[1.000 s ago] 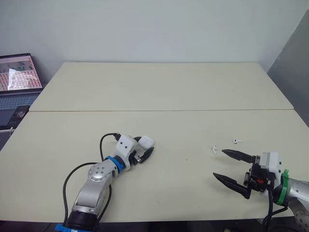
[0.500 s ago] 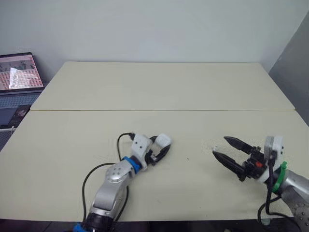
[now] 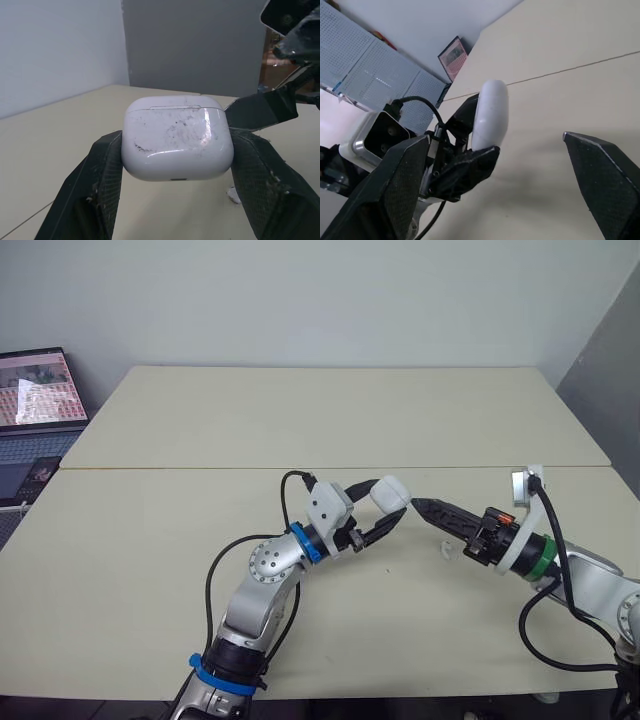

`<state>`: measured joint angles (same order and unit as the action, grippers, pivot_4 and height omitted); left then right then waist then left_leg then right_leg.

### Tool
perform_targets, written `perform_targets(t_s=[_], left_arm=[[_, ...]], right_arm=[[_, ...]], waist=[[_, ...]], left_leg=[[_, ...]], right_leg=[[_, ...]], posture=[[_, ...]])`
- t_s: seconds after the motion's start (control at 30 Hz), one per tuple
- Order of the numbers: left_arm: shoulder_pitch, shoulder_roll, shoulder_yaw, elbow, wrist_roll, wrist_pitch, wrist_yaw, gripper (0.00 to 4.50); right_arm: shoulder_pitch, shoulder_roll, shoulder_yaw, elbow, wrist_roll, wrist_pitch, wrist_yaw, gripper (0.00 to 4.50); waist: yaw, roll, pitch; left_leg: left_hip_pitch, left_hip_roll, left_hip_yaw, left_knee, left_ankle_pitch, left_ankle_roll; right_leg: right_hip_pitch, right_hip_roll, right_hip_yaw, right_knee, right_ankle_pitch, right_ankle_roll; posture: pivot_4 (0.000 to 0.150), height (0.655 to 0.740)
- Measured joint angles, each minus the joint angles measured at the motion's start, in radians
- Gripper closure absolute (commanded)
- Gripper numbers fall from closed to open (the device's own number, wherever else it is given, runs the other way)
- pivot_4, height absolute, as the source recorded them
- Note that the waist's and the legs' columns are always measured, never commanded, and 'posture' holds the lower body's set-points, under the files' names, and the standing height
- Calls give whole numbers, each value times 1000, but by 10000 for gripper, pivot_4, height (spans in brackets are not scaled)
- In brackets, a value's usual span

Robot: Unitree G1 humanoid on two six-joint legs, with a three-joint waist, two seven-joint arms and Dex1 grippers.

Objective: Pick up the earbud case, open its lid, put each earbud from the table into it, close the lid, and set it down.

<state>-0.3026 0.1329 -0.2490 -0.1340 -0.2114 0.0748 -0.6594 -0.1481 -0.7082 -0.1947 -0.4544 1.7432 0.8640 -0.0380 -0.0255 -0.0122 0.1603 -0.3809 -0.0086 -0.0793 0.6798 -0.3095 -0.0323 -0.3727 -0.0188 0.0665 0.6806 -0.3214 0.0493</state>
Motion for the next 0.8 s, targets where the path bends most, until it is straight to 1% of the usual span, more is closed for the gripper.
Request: perform_targets(t_s=[0.1, 0.3, 0.4, 0.63, 0.67, 0.7, 0.8], left_arm=[[-10, -2, -1, 20, -1, -13, -7, 17291], [-8, -2, -6, 23, 4, -19, -6, 17291], [-3, -1, -12, 23, 12, -20, -3, 17291], [17, 4, -13, 23, 15, -22, -2, 17291], [17, 6, -14, 23, 15, -23, -3, 17291], [17, 9, -17, 23, 17, -23, -2, 17291], [20, 8, -17, 23, 14, -21, -3, 17291]], right_arm=[[-32, -2, 29, 8, 45, -2, -67, 0], [-98, 33, 104, 28, 58, -5, -151, 0], [-111, 43, 115, 29, 49, -5, -163, 5927], [-111, 64, 130, 40, 25, -7, -178, 31326], [-111, 64, 130, 44, 20, -7, -179, 35751], [-112, 66, 130, 44, 17, -7, -179, 37543], [-112, 67, 130, 44, 15, -5, -178, 37451]], waist=[[0, 0, 0], [-1, 0, 0], [-1, 0, 0], [-1, 0, 0], [-1, 0, 0], [-1, 0, 0], [-1, 0, 0]], left_leg=[[0, 0, 0, 0, 0, 0], [0, 0, 0, 0, 0, 0], [0, 0, -1, 0, 0, 0], [-1, 0, -1, 0, 0, 0], [-1, 0, -1, 0, 0, 0], [0, 0, -1, 0, 0, 0], [-1, 0, -1, 0, 0, 0]], right_leg=[[0, 0, 0, 0, 0, 0], [-1, 0, 0, 0, 0, 0], [-1, 0, 0, 0, 0, 0], [-1, 0, 0, 0, 0, 0], [-1, 0, 0, 0, 0, 0], [-1, 0, 0, 0, 0, 0], [-1, 0, 0, 0, 0, 0]], posture=[[1500, 7400], [1500, 7400], [1500, 7400], [1500, 7400], [1500, 7400], [1500, 7400], [1500, 7400]])
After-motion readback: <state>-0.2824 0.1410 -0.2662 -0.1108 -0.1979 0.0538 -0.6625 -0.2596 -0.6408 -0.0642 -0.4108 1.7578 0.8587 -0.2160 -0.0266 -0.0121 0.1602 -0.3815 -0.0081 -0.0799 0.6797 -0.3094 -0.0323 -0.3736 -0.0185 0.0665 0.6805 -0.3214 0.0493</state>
